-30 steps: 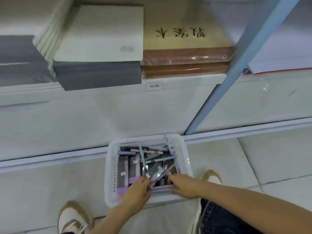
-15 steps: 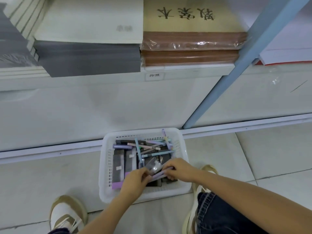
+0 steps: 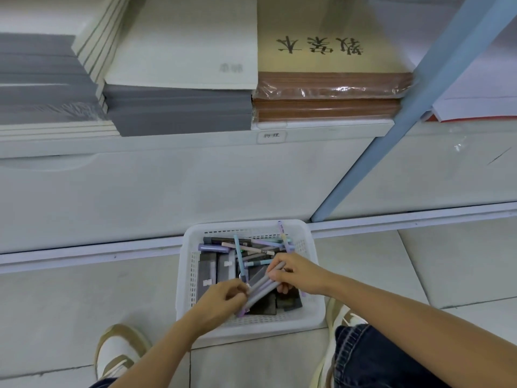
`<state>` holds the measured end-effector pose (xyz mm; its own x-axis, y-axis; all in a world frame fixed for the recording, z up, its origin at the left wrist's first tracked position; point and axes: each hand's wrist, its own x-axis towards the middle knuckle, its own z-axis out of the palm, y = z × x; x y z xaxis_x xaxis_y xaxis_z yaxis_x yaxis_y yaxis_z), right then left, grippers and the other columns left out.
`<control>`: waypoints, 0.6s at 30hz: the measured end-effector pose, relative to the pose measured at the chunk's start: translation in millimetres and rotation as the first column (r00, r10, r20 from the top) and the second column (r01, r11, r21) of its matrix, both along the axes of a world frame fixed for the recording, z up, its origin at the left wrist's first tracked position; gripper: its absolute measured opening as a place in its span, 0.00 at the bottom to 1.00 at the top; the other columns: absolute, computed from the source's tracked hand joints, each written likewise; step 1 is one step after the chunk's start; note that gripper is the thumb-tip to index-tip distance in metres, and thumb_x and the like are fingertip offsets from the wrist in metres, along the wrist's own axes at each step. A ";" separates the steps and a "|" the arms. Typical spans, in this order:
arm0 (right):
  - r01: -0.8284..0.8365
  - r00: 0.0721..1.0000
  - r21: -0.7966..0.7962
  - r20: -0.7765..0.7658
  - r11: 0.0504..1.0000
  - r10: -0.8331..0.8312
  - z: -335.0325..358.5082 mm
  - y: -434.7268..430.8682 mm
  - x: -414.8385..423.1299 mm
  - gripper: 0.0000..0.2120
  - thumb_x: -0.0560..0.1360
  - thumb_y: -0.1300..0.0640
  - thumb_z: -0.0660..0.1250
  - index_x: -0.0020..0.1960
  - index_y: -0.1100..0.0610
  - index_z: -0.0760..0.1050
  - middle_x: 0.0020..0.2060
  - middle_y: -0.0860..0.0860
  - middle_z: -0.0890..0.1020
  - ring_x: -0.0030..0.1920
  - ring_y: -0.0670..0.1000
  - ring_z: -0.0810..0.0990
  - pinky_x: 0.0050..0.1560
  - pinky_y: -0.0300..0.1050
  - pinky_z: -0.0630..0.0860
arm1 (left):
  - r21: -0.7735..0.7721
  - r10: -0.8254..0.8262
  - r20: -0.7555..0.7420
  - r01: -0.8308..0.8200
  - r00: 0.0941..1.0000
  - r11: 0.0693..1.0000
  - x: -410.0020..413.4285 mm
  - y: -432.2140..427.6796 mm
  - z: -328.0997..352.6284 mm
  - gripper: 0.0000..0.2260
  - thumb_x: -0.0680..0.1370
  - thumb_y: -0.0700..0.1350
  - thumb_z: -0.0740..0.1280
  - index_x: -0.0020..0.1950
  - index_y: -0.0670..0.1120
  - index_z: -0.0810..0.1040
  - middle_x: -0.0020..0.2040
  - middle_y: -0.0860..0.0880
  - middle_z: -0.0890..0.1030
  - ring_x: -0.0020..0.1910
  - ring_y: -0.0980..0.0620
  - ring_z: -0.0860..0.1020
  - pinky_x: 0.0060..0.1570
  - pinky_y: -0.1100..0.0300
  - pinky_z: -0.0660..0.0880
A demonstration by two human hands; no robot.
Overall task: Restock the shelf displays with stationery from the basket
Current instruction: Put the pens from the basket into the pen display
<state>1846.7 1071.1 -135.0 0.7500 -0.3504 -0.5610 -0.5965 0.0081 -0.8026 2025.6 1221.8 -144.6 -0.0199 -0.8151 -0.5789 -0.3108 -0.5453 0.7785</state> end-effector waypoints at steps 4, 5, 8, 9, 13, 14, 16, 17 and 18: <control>-0.075 0.996 -0.029 0.037 0.997 0.076 4.4 4.5 16.0 0.06 0.79 0.55 0.65 0.54 0.56 0.75 0.42 0.49 0.80 0.37 0.43 0.80 0.41 0.38 0.79 | 0.072 0.010 -0.209 0.005 0.978 0.997 -12.2 -5.1 2.5 0.14 0.77 0.49 0.69 0.57 0.43 0.73 0.41 0.46 0.80 0.35 0.52 0.77 0.37 0.60 0.77; -0.085 0.995 -0.024 0.045 0.996 0.086 5.2 3.5 19.6 0.05 0.79 0.55 0.65 0.53 0.54 0.75 0.42 0.48 0.80 0.38 0.44 0.81 0.42 0.39 0.79 | 0.082 0.015 -0.225 0.004 0.974 0.997 -12.6 -5.4 2.3 0.11 0.79 0.47 0.67 0.55 0.41 0.73 0.37 0.47 0.78 0.31 0.54 0.75 0.33 0.60 0.76; -0.022 0.998 0.026 0.065 0.999 0.021 4.0 1.1 28.7 0.05 0.79 0.53 0.65 0.54 0.51 0.73 0.43 0.46 0.81 0.39 0.42 0.82 0.40 0.36 0.78 | 0.077 0.008 -0.165 0.005 0.986 0.997 -5.1 -3.8 -1.3 0.10 0.81 0.49 0.63 0.50 0.43 0.75 0.35 0.49 0.75 0.27 0.58 0.70 0.29 0.65 0.71; 0.065 0.996 0.006 0.054 0.998 -0.065 1.4 0.0 30.5 0.07 0.79 0.52 0.64 0.56 0.51 0.72 0.43 0.46 0.81 0.39 0.41 0.82 0.39 0.35 0.78 | 0.082 0.049 -0.124 -0.039 0.991 0.996 -2.0 -2.8 -3.6 0.11 0.81 0.50 0.62 0.48 0.43 0.76 0.34 0.50 0.75 0.27 0.59 0.70 0.29 0.66 0.70; 0.425 0.879 -0.325 -0.073 0.845 -0.470 -22.4 -5.0 26.3 0.15 0.81 0.54 0.61 0.65 0.59 0.66 0.52 0.52 0.76 0.52 0.50 0.78 0.52 0.48 0.78 | 0.098 0.411 -0.053 -0.405 0.910 0.909 6.2 3.5 -13.0 0.14 0.81 0.52 0.62 0.41 0.44 0.73 0.28 0.53 0.70 0.24 0.59 0.66 0.27 0.65 0.66; 0.424 0.865 -0.385 -0.097 0.820 -0.493 -28.5 -4.4 25.3 0.17 0.80 0.57 0.61 0.66 0.61 0.65 0.55 0.53 0.74 0.53 0.51 0.76 0.52 0.46 0.76 | 0.111 0.470 -0.068 -0.461 0.880 0.880 7.6 4.7 -14.9 0.14 0.81 0.52 0.63 0.41 0.44 0.72 0.27 0.52 0.69 0.24 0.58 0.65 0.26 0.65 0.65; 0.349 0.877 -0.493 -0.127 0.797 -0.463 -39.3 -2.5 27.8 0.17 0.80 0.59 0.63 0.66 0.62 0.65 0.57 0.53 0.70 0.51 0.48 0.72 0.49 0.38 0.69 | 0.130 0.519 -0.101 -0.506 0.849 0.853 9.4 5.8 -17.0 0.14 0.81 0.52 0.63 0.42 0.43 0.71 0.28 0.51 0.68 0.24 0.56 0.64 0.26 0.63 0.65; 0.303 0.889 -0.541 -0.137 0.785 -0.438 -42.7 -2.6 30.9 0.16 0.79 0.59 0.63 0.65 0.62 0.66 0.57 0.54 0.70 0.48 0.47 0.71 0.46 0.37 0.68 | 0.133 0.521 -0.114 -0.507 0.846 0.852 9.7 5.6 -16.8 0.14 0.81 0.51 0.63 0.42 0.43 0.71 0.28 0.51 0.68 0.24 0.56 0.64 0.26 0.62 0.65; 0.263 0.898 -0.578 -0.147 0.772 -0.415 -44.9 -3.3 34.3 0.14 0.79 0.59 0.64 0.62 0.62 0.68 0.57 0.55 0.70 0.44 0.46 0.71 0.44 0.36 0.67 | 0.135 0.520 -0.126 -0.505 0.845 0.852 9.3 5.3 -16.2 0.13 0.81 0.51 0.63 0.42 0.42 0.71 0.28 0.51 0.68 0.24 0.56 0.64 0.26 0.62 0.65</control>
<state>1881.0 1067.8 -179.9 0.3826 -0.8518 -0.3579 -0.8173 -0.1314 -0.5610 2034.9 1227.1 -160.8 0.2918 -0.6760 -0.6766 0.1515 -0.6658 0.7306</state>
